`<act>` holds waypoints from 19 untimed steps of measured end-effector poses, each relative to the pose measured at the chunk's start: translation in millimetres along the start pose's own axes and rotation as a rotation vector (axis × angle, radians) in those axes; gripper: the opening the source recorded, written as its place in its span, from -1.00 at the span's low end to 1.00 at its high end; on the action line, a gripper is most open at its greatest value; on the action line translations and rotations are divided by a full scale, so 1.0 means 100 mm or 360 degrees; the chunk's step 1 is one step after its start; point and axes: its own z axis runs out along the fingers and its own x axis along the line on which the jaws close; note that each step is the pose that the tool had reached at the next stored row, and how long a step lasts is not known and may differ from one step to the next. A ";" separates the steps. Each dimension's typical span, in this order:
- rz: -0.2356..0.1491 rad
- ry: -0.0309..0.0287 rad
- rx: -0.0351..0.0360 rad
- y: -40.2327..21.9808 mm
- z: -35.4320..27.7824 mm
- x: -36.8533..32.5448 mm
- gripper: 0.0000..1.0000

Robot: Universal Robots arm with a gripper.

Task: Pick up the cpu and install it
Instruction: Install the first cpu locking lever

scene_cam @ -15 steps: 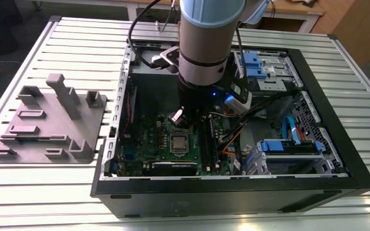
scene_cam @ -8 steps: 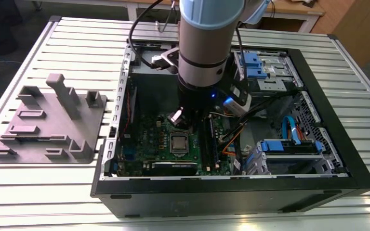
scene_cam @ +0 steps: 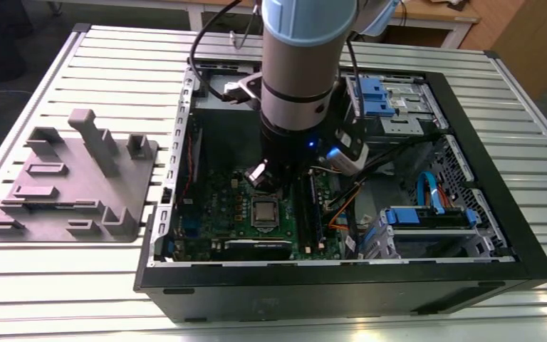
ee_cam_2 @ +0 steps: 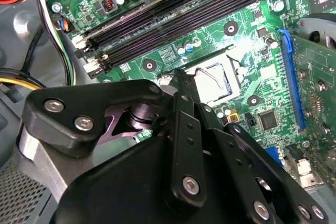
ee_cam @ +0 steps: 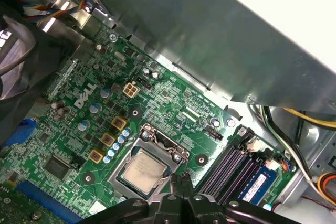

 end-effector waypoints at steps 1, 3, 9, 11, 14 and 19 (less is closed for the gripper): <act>0.0011 0.00014 0.0002 0.000 0.005 0.001 -0.80; 0.0035 0.00035 0.0007 0.000 0.014 0.001 -0.80; 0.0110 0.00090 0.0020 -0.001 0.042 0.003 -0.80; 0.0133 0.00106 0.0023 -0.002 0.052 0.004 -0.80; 0.0166 0.00122 0.0026 -0.005 0.074 0.008 -0.80; 0.0207 0.00148 0.0029 -0.021 0.099 0.019 -0.80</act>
